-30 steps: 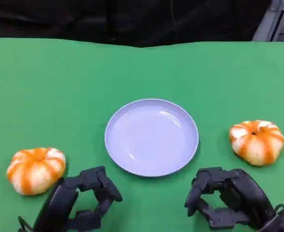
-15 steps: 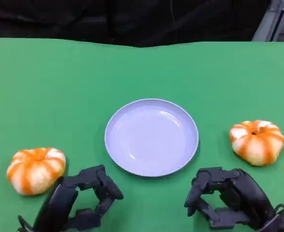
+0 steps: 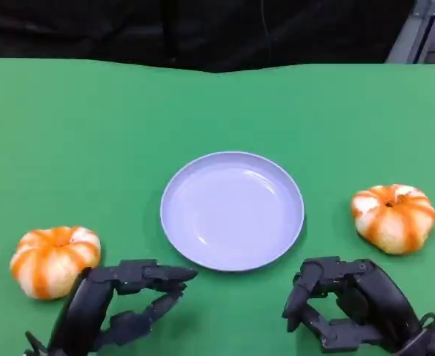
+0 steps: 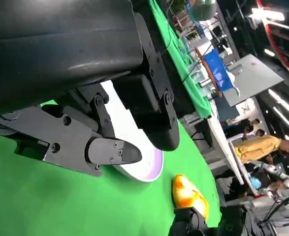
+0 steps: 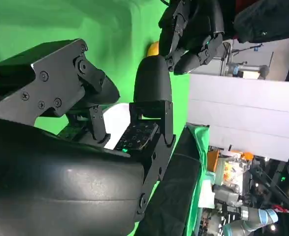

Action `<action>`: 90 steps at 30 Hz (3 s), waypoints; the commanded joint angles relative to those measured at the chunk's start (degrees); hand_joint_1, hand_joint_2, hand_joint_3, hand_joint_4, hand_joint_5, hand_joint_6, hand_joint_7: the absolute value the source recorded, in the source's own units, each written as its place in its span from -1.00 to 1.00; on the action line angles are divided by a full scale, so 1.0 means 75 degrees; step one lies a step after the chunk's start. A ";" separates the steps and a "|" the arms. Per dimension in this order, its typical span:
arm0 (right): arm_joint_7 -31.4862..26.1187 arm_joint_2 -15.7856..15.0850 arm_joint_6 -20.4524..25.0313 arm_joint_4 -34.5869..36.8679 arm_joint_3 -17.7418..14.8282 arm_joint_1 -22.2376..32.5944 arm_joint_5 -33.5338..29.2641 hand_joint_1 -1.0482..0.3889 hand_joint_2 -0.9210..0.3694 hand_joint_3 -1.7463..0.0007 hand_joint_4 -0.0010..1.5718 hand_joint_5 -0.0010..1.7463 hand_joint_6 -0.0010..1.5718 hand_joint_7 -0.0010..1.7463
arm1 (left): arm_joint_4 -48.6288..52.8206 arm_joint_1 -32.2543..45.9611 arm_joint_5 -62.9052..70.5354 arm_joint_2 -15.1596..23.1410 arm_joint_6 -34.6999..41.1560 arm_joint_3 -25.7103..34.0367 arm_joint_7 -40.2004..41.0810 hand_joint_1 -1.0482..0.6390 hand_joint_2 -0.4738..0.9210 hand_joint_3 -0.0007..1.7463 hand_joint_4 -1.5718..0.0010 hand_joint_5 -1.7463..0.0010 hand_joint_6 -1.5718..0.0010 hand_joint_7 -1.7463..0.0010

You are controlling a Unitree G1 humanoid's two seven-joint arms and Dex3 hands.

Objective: Grasp the bread from the table and place it into the plate.

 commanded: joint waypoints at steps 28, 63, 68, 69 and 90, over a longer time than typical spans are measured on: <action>0.0065 -0.0056 0.0057 0.0013 -0.0029 0.0005 0.0066 0.61 -0.52 -0.20 0.16 0.54 0.18 0.19 | -0.2372 0.0718 0.0099 0.0260 0.0126 0.1450 0.0390 -0.43 1.00 -0.94 -0.02 0.98 0.15 0.99; 0.0020 -0.0076 0.0087 -0.0056 -0.0027 0.0032 0.0024 0.63 -0.52 -0.19 0.16 0.52 0.19 0.16 | -0.2293 0.0650 0.5200 0.2346 0.4284 0.1361 0.3713 -0.76 1.00 -0.81 0.21 0.99 0.30 0.99; -0.0023 -0.0090 0.0069 -0.0058 -0.0030 0.0031 -0.0011 0.62 -0.51 -0.20 0.17 0.51 0.19 0.16 | -0.1890 0.0473 0.4910 0.2550 0.4311 0.1044 0.3851 -0.76 1.00 -0.80 0.21 0.99 0.30 0.99; -0.0017 -0.0091 0.0067 -0.0058 -0.0026 0.0032 -0.0007 0.62 -0.51 -0.20 0.17 0.51 0.19 0.16 | -0.1759 0.0416 0.4879 0.2581 0.4325 0.0981 0.3861 -0.76 1.00 -0.80 0.21 0.99 0.30 0.99; 0.0047 -0.0099 0.0071 -0.0031 -0.0029 0.0046 0.0044 0.61 -0.52 -0.18 0.16 0.51 0.19 0.16 | -0.0616 -0.0132 0.4366 0.2858 0.4337 0.0043 0.3976 -0.77 1.00 -0.77 0.23 1.00 0.31 1.00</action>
